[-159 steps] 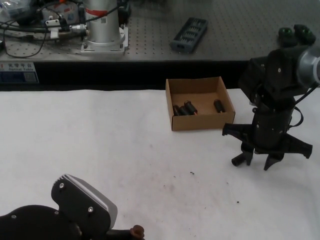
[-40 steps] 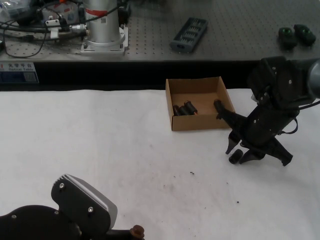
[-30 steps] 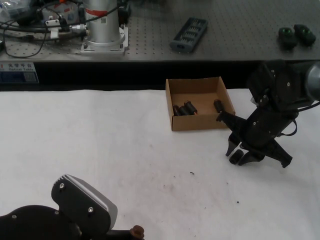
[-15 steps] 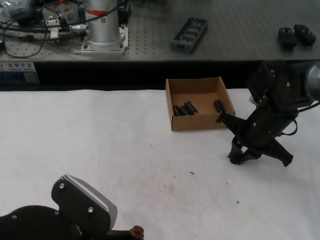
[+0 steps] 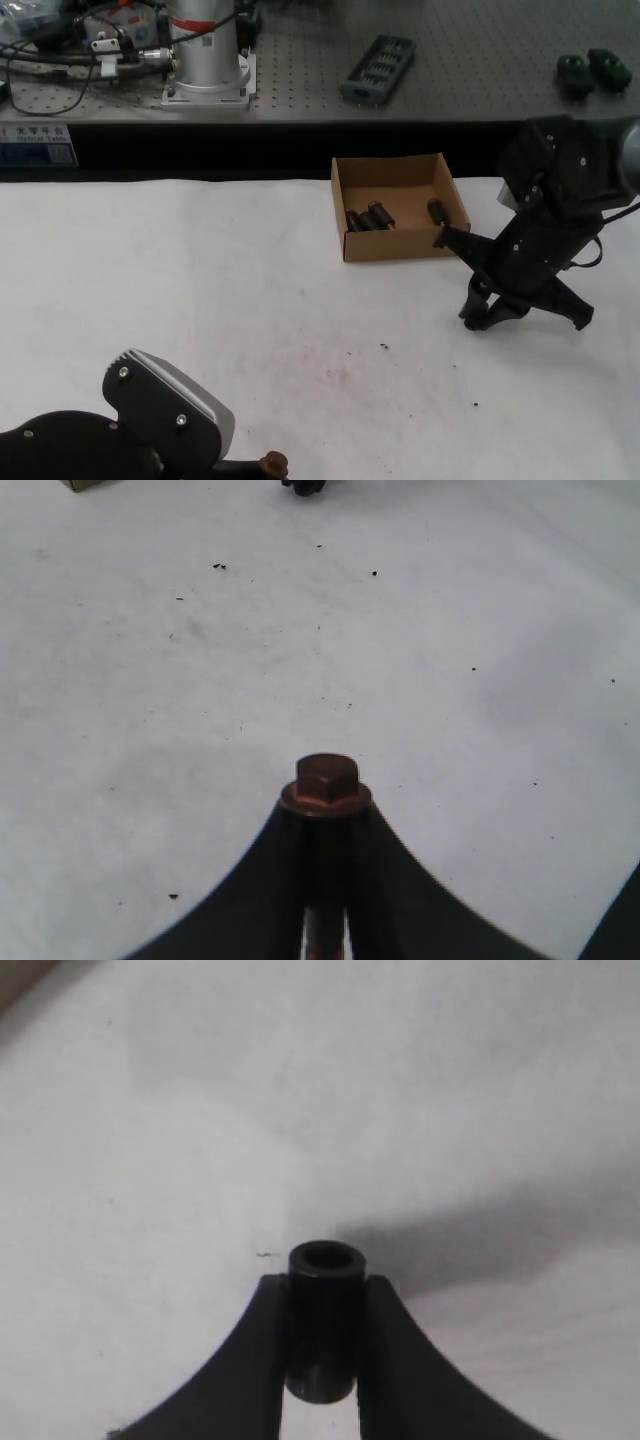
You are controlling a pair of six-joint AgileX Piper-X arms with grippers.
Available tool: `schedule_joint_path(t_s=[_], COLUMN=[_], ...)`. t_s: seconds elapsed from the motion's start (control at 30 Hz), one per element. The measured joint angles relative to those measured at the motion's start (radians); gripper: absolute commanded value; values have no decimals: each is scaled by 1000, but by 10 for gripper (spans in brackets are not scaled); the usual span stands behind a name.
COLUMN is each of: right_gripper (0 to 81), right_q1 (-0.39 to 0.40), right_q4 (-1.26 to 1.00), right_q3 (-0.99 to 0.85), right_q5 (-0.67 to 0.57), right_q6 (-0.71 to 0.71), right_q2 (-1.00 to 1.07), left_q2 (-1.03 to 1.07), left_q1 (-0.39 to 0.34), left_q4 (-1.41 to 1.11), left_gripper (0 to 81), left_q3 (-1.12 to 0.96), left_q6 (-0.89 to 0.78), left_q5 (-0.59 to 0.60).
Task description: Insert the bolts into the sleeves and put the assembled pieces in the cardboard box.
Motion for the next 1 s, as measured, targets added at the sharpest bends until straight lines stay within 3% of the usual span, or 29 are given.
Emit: schedule_joint_path(t_s=[0.33, 0.43, 0.67, 0.8, 1.0], right_gripper=[52, 52, 52, 52, 52], right_q1=[38, 110, 216, 258, 308], right_q4=[147, 221, 259, 231, 50], right_q3=[2, 2, 66, 178, 445], right_q5=[8, 120, 314, 382, 376], right_q6=[-166, -249, -277, -282, -321], right_q2=[-178, -272, -415, -558, -799], left_q2=[0, 0, 0, -14, -78], left_q1=[0, 0, 0, 0, 0], left_q4=[0, 0, 0, -7, -70], left_gripper=[6, 6, 6, 6, 6], left_q3=[0, 0, 0, 0, 0], left_q6=[0, -4, -29, -20, 42], left_q5=[0, 0, -23, -23, -23])
